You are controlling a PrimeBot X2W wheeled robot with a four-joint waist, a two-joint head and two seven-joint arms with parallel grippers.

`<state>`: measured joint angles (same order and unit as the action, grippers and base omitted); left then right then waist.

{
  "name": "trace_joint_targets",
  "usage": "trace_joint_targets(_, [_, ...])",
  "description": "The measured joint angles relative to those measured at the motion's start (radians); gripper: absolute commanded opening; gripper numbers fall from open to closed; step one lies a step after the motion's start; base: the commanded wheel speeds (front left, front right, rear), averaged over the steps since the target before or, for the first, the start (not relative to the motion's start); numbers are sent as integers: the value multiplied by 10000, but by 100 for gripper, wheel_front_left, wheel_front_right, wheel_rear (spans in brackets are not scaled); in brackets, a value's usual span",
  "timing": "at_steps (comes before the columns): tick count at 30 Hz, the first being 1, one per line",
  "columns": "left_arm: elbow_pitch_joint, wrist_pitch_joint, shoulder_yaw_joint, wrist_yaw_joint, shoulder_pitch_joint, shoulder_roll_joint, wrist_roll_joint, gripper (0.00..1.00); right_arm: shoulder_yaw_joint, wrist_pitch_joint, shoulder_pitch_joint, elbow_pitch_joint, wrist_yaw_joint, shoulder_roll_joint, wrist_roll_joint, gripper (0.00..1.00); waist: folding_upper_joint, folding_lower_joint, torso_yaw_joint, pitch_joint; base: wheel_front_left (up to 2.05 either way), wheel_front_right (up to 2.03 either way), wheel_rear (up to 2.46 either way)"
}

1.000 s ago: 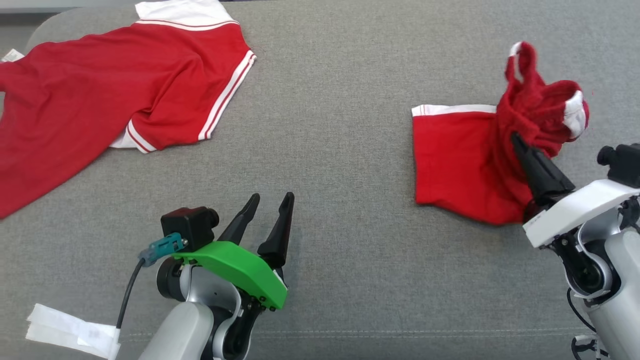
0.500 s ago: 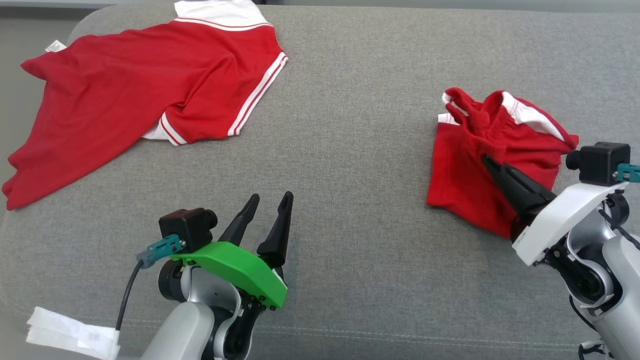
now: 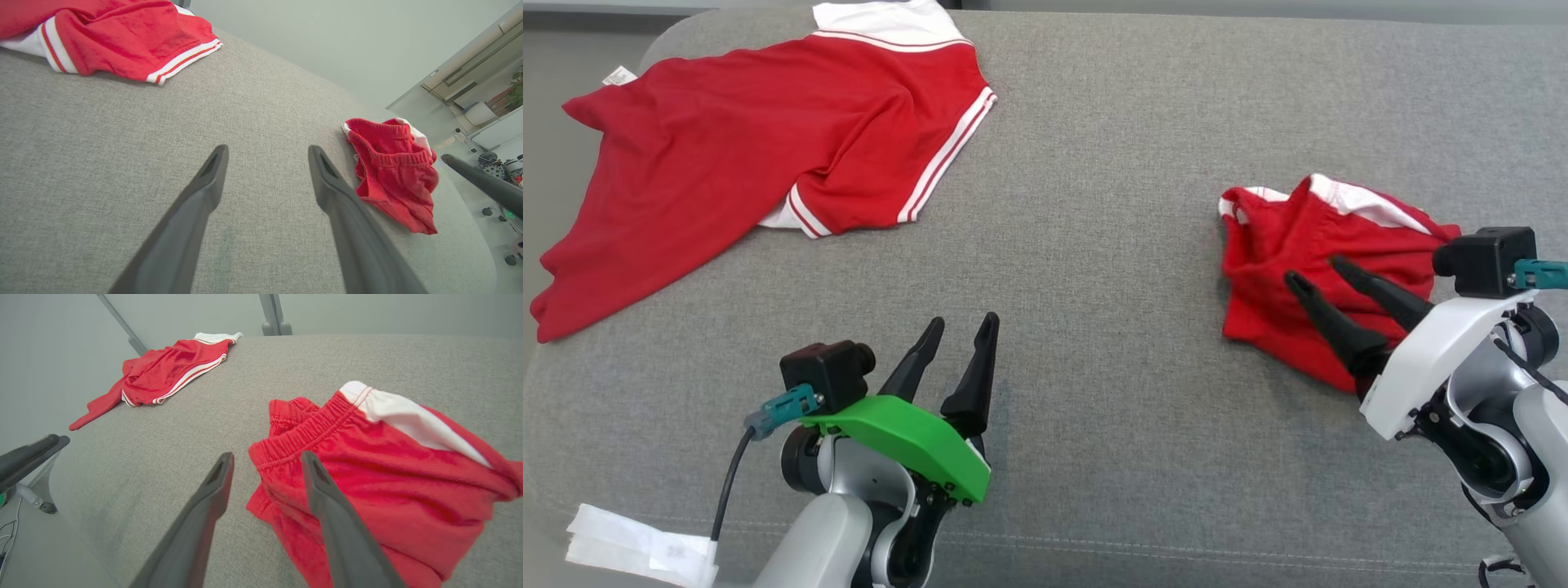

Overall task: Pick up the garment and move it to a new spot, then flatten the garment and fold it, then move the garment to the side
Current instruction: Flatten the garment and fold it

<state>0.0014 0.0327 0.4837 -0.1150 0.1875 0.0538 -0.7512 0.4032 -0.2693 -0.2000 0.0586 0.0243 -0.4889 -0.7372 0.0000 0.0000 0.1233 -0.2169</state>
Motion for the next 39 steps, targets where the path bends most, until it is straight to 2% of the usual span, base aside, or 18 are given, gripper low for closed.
trace_joint_targets(2, [50,-2,-4,0,0,0,-6,100,27,-46,-1,163,8,0,-6,100,0,0,-19,15,0,0,0])
trace_joint_targets(5, [157,-19,-13,0,-15,0,-23,100,439,-232,-3,491,259,10,-6,100,0,0,-81,81,0,0,0])
trace_joint_targets(9, [182,-33,-40,0,-23,0,-25,100,786,-345,-1,769,368,50,17,100,0,0,-192,189,0,0,0])
trace_joint_targets(14, [121,-86,-46,0,-29,2,-25,100,825,-180,94,1208,341,412,35,100,0,1,-432,360,0,0,0])
trace_joint_targets(20, [-339,-159,10,0,-36,56,59,100,203,541,599,1507,-370,769,176,100,0,0,-793,443,0,0,0])
trace_joint_targets(26, [-834,-56,138,0,-36,174,201,100,-744,1108,812,825,-1233,441,848,100,0,0,-1204,297,0,0,0])
trace_joint_targets(29, [-1022,71,374,0,-35,169,257,100,-1158,1344,869,441,-1319,456,853,100,0,0,-1322,110,0,0,0])
trace_joint_targets(33, [-1124,253,591,0,-21,163,303,100,-1467,1549,861,-46,-1329,853,556,100,0,0,-1376,-177,0,0,0])
trace_joint_targets(39, [-1241,370,685,0,7,151,343,100,-1860,1783,578,-796,-1402,1083,514,100,0,0,-1205,-559,0,0,0])
